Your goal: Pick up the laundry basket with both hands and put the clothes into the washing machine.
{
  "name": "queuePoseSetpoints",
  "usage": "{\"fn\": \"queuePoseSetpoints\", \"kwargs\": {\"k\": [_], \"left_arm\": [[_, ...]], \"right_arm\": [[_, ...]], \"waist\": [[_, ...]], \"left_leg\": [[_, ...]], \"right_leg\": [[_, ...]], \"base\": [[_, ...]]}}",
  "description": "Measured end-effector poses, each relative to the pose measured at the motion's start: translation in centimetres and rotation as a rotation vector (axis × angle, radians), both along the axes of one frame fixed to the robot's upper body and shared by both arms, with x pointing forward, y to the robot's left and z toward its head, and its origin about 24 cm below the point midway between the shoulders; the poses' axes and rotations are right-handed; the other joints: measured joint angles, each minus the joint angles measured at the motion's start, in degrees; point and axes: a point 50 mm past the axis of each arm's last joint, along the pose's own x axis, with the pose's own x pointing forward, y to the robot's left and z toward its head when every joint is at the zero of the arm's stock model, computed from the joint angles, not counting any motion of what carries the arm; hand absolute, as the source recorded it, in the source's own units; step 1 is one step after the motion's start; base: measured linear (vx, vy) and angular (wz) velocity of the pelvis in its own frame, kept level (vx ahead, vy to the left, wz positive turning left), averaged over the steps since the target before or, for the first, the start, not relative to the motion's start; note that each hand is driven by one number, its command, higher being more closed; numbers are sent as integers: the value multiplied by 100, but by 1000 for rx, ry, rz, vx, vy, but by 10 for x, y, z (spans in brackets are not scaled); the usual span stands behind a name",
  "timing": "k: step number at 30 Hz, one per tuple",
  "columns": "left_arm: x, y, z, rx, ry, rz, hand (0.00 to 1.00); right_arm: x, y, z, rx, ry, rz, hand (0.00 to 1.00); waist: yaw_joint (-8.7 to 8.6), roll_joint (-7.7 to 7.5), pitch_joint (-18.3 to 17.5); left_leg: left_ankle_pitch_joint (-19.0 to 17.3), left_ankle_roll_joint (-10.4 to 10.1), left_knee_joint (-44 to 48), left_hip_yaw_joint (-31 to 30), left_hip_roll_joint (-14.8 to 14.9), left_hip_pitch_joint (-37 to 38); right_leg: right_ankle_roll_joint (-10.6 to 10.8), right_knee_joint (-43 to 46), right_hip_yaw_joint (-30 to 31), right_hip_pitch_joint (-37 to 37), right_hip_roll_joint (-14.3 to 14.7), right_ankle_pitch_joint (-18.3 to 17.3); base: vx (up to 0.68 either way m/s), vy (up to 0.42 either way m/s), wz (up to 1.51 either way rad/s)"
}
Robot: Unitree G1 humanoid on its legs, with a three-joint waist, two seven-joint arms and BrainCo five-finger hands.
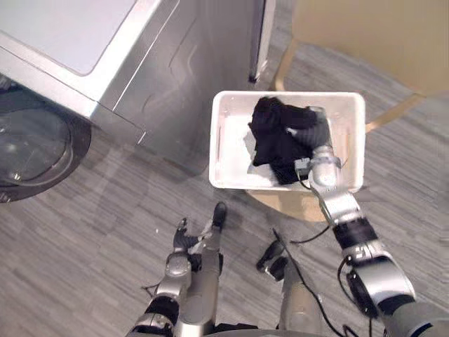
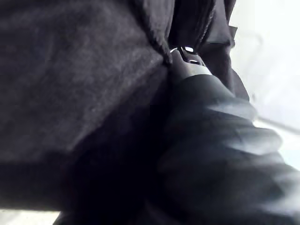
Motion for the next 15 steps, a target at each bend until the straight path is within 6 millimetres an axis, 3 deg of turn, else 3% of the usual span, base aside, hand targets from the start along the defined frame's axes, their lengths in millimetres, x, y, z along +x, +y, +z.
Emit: {"fn": "queuePoseSetpoints", "kwargs": {"k": [4,6,8,12,15], "left_arm": [[-34,17,-21,16,125,33,0],[-48,24,-28,25,169,52,0],[-65,30,-34,33,212,71,0],[-79,38,-39,31,249,117,0],[-81,38,-41,19,259,108,0]], "right_arm": [[-33,-24,-38,227,46,-81,100],[-46,-25,-47,316,41,-78,100],[-57,-20,-47,414,-1,-28,100],[-65,-3,-36,556,-88,99,100],[-80,-1,-41,647,-104,160,100]], "waist": [[-121,-166,-410],[-120,-178,-616],[-128,-165,-820],[-97,-166,-1004],[-218,-127,-1027]], "left_leg": [[-104,55,-40,10,48,340],[-198,85,-40,108,81,543],[-291,102,-41,273,129,752],[-406,100,-43,682,187,1032],[-451,147,72,337,125,1101]], "right_leg": [[95,-392,16,468,158,90],[124,-647,131,685,252,209],[158,-957,299,898,367,354],[144,-1224,719,1037,542,577],[158,-712,1147,1047,519,570]], "base": [[22,-21,-4],[46,-9,-32],[46,-7,-47],[6,-3,-60],[-12,-7,32]]}}
